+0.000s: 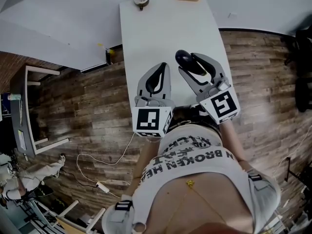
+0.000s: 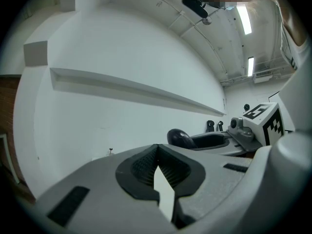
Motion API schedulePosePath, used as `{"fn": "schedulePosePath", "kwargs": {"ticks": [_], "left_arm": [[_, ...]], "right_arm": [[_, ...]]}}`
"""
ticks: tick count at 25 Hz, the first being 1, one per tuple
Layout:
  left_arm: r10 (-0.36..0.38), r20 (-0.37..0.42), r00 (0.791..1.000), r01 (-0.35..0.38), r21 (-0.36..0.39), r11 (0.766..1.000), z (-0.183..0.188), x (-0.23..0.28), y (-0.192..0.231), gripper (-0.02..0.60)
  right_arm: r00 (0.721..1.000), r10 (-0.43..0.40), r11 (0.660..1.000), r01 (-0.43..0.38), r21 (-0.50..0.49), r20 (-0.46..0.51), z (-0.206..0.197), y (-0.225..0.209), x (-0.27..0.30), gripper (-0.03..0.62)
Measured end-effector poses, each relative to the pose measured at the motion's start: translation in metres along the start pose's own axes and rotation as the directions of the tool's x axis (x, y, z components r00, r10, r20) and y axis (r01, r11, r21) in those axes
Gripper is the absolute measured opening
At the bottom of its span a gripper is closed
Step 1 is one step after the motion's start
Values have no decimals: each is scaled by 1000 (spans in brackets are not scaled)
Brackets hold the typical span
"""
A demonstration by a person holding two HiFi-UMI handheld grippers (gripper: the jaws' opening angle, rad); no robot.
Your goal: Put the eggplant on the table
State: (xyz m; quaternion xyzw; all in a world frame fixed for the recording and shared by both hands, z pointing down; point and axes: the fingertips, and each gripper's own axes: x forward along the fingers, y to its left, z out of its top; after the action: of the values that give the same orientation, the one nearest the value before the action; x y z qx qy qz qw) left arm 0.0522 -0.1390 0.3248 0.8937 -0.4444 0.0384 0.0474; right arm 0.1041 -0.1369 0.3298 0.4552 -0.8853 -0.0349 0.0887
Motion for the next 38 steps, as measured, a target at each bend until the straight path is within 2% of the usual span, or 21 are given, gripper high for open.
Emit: {"fn": "schedulePosePath", "kwargs": {"ticks": [9,17,25,32,38], "left_arm": [[14,-17,1000,-15,-8,1000,-6,-3,4,-2],[49,-41,998,-50,-22,999,-15,-7,15,-2],[98,-70,993,-101,-39,994,-25,-14,33,-2],[131,-97,987,-137,-59,989,-35,-19,45,-2],[154,-113,982,-163,-73,984,-44,-25,52,-2]], "right_arm": [[996,29,999,-32,-31,-84,-26,5,10,207],[983,88,996,-88,6,-164,-59,14,30,207],[957,146,989,-151,0,-252,-96,26,51,207],[929,199,980,-185,73,-312,-132,33,63,207],[904,221,975,-204,86,-366,-160,39,67,207]]}}
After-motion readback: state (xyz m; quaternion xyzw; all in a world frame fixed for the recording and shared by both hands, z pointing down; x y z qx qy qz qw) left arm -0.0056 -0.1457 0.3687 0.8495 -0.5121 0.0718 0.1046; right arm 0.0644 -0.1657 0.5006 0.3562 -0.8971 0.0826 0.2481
